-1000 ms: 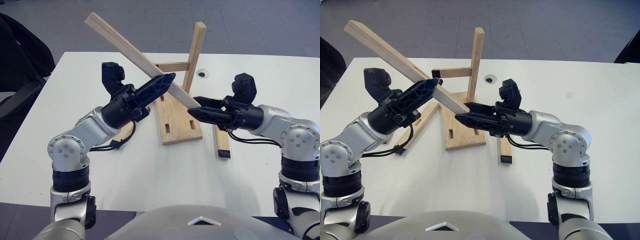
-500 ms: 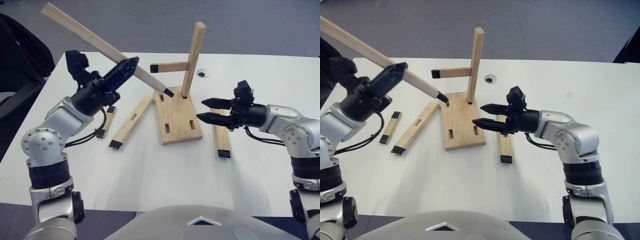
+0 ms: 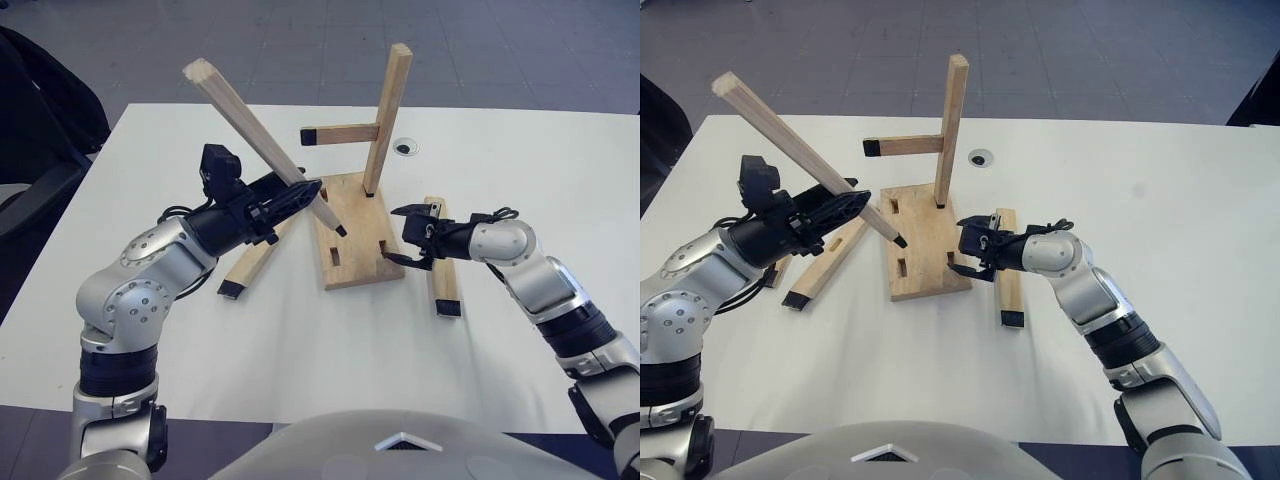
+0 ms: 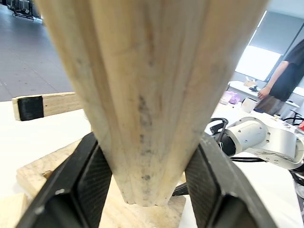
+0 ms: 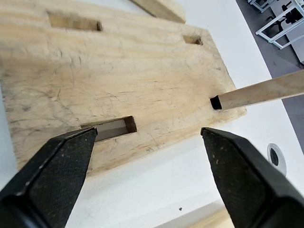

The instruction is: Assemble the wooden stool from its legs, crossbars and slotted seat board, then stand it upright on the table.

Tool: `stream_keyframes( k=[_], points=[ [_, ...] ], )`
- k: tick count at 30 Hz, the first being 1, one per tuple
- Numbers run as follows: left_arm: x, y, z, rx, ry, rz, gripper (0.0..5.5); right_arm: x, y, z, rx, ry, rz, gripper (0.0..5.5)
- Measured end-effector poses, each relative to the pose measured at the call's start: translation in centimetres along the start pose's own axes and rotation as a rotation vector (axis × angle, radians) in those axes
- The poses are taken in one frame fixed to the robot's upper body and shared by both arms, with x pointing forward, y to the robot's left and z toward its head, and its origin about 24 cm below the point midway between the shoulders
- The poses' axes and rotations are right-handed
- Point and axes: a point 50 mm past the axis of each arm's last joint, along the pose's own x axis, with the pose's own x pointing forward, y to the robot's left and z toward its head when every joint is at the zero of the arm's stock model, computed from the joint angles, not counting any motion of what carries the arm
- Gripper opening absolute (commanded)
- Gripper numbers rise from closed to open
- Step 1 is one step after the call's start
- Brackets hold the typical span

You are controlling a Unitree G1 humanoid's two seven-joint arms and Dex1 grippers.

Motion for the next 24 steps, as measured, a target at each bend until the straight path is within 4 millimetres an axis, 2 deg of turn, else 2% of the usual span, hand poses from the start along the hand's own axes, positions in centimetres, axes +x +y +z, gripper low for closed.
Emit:
stream_keyframes(
  k=[7,14,24],
  points=[
    [-0.1,0.3,-0.1,0.037,0.023,0.017,2.08,0.3,-0.6,0.5,-0.191,0.028,0.020,4.04],
    [-1.0,1.2,0.2,0.163,0.102,0.040,2.08,0.8,-0.4,2.2,-0.491,0.016,0.198,4.04],
    [-1.8,1.6,-0.7,0.132,0.120,0.013,2.08,-2.0,0.8,1.1,-0.715,-0.037,0.347,4.04]
  ],
)
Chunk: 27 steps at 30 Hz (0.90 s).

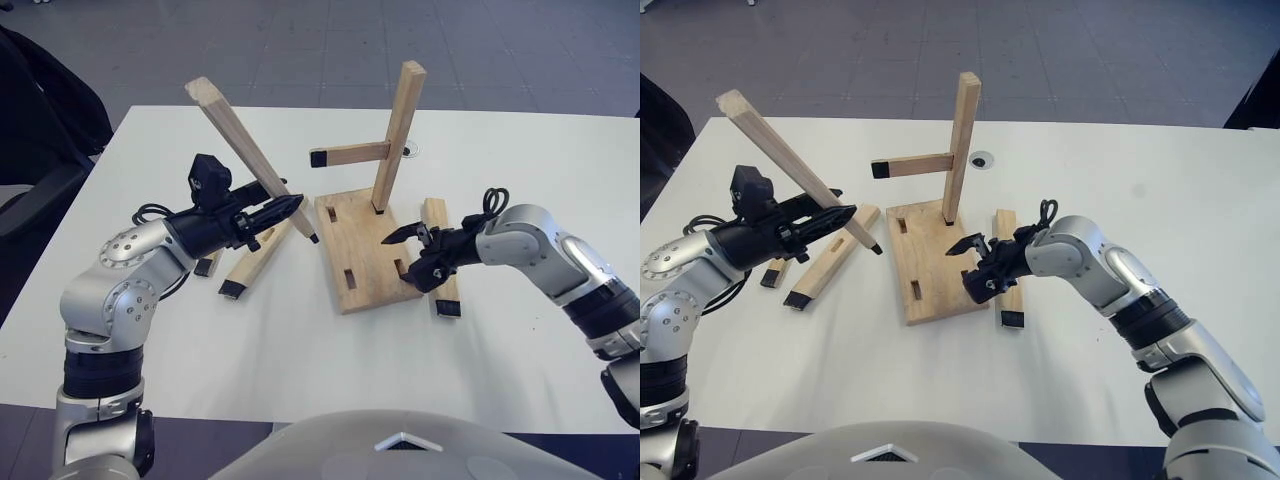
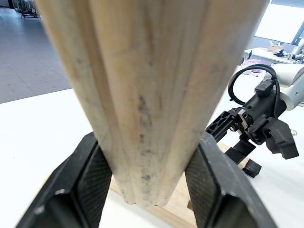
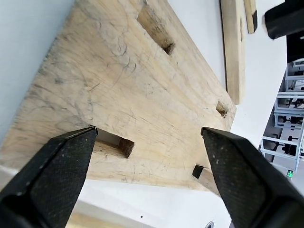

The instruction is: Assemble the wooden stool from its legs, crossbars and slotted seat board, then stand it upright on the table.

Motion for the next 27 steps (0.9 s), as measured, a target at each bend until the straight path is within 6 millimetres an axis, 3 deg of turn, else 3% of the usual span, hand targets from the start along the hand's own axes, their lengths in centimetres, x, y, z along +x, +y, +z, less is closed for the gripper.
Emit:
stream_keyframes(
  k=[7,15,27],
  points=[
    [0.7,0.2,-2.6,0.000,-0.065,-0.029,2.08,-1.0,1.4,0.0,-0.130,-0.050,0.014,4.04],
    [1.7,2.1,-5.6,0.030,-0.131,-0.012,2.08,-1.7,2.3,-0.5,-0.305,-0.082,0.005,4.04],
    [3.9,2.8,-4.3,0.016,-0.243,-0.086,2.08,-2.0,2.1,-1.0,-0.325,-0.073,-0.010,4.04]
  ],
)
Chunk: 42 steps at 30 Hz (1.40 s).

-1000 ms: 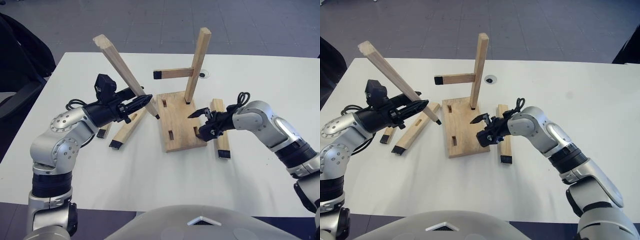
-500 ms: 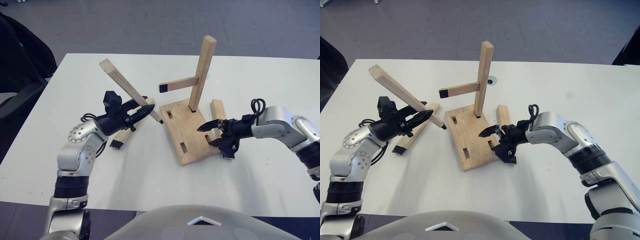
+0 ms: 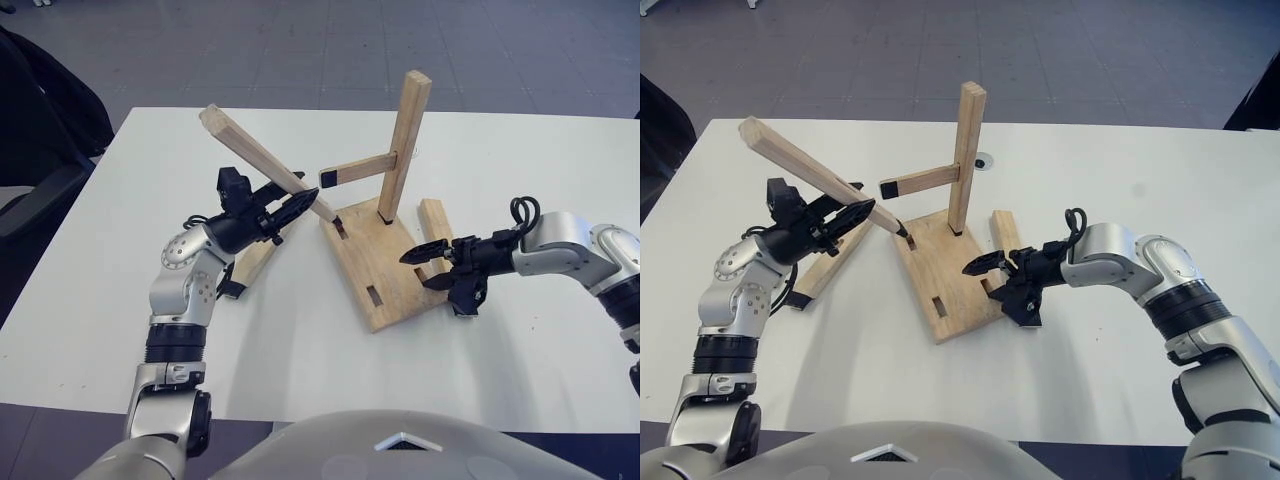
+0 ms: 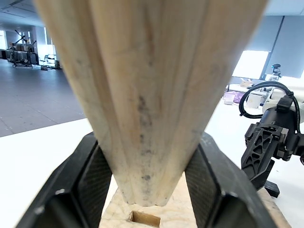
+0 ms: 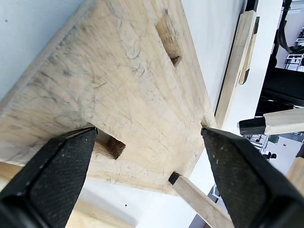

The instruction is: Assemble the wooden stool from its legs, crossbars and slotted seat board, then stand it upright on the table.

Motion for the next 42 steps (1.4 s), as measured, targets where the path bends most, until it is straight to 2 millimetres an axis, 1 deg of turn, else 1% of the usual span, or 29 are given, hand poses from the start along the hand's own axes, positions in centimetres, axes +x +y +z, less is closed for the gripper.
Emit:
stream_keyframes(
  k=[3,6,13,17,22,30,39,42],
  points=[
    [-0.1,0.2,-0.9,-0.015,0.024,-0.006,2.08,-0.1,-0.1,-0.4,0.022,0.028,-0.010,4.04],
    [0.3,0.4,-1.3,-0.017,0.035,-0.021,2.08,-0.2,-0.2,-0.4,0.024,0.036,-0.014,4.04],
    [1.0,0.9,-1.3,0.007,0.039,-0.037,2.08,-0.4,-0.6,-0.2,0.041,0.049,-0.021,4.04],
    [0.9,0.9,-1.5,0.000,0.045,-0.047,2.08,-1.1,-0.9,-0.9,0.098,0.096,-0.031,4.04],
    [0.8,0.9,-1.7,-0.006,0.062,-0.048,2.08,-2.0,-2.3,-1.1,0.180,0.114,-0.087,4.04],
    [0.7,0.8,-2.2,-0.022,0.092,-0.049,2.06,-1.7,-3.9,-0.7,0.203,0.098,-0.158,4.04],
    [0.6,1.0,-2.7,-0.012,0.134,-0.056,2.06,-1.8,-4.4,-0.8,0.209,0.109,-0.181,4.04],
    [0.6,1.2,-2.7,-0.010,0.161,-0.068,2.05,-1.8,-5.0,-0.9,0.208,0.111,-0.221,4.04]
  ],
)
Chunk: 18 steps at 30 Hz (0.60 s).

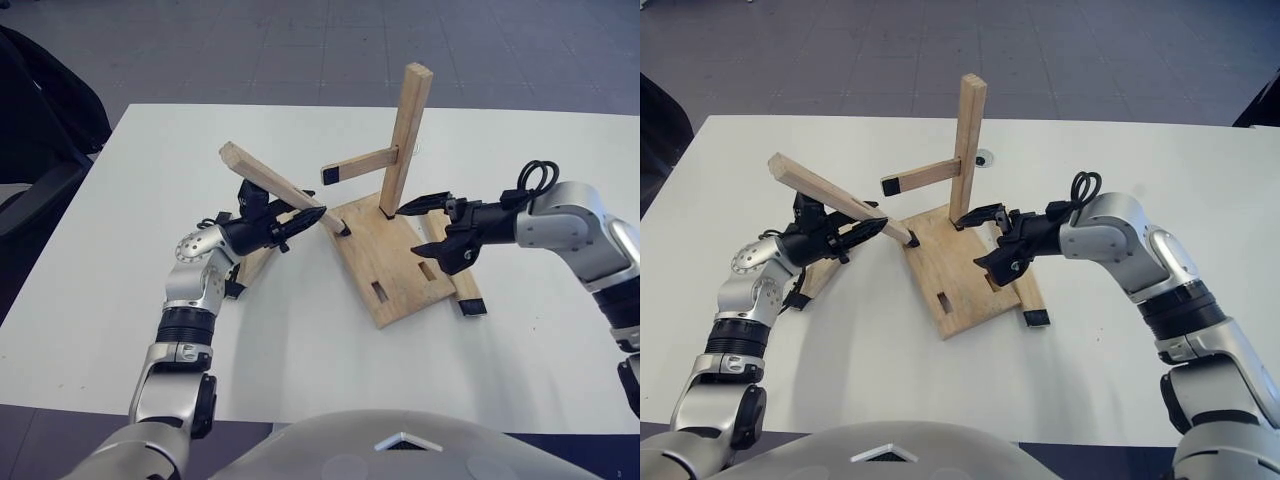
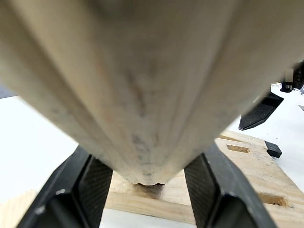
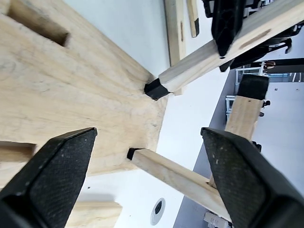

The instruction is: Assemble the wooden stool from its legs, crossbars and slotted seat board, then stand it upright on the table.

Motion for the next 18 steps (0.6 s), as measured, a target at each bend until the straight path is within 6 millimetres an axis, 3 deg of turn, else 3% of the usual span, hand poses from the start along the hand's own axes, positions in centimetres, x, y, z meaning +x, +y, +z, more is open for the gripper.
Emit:
stream_keyframes(
  k=[11,18],
  points=[
    [-0.8,0.8,1.8,0.058,0.111,-0.036,2.05,0.0,0.3,0.0,0.013,0.018,-0.003,4.04],
    [0.2,-0.3,3.3,0.145,0.250,-0.085,2.05,0.1,0.6,0.0,0.025,0.022,-0.001,4.04]
  ],
)
